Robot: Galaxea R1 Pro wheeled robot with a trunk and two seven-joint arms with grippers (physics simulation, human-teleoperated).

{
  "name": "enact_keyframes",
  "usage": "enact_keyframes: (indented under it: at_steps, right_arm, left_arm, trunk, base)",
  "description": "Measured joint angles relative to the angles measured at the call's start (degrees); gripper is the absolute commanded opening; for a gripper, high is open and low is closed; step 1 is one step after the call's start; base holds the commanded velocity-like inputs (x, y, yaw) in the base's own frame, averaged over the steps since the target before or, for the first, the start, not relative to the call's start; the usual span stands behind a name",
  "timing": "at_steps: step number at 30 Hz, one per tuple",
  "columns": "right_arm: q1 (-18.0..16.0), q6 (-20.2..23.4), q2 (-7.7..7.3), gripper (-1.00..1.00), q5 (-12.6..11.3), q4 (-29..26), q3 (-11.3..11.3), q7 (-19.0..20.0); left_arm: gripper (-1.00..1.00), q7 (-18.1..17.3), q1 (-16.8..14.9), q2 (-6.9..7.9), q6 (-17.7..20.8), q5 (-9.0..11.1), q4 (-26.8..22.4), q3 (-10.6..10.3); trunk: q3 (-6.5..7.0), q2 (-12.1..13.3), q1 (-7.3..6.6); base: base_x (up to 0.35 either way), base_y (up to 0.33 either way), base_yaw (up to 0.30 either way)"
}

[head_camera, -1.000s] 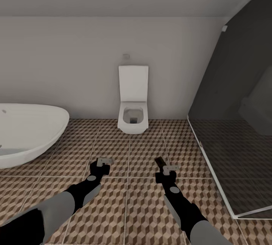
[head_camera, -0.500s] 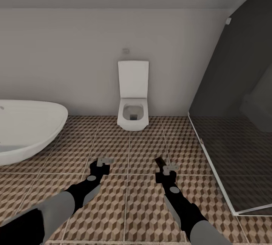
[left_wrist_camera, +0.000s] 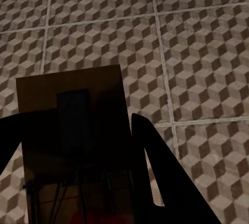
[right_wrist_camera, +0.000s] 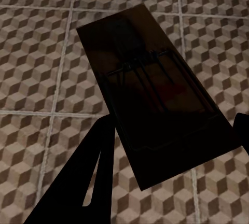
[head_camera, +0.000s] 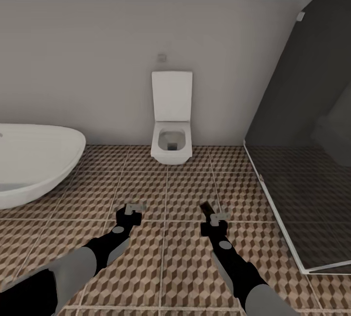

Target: Take the four mousetraps from the cabinet in the bathroom and place them on the bathroom floor. Make sure all four end up on the same floor surface, and ensure that at least two of them are either under or directly next to the same bathroom sink.

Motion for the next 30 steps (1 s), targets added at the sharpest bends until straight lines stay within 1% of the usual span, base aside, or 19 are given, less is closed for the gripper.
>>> enact_keyframes:
  at_steps: [30]
  right_arm:
    - [0.00,0.00,-0.04,-1.00,0.00,0.00,0.00,0.00]
  left_arm:
    - [-1.00,0.02,0.00,0.00,0.01,0.00,0.00,0.00]
  trunk:
    - [-8.15,-12.04,6.59]
  base:
    - [0.000,0.000,0.000]
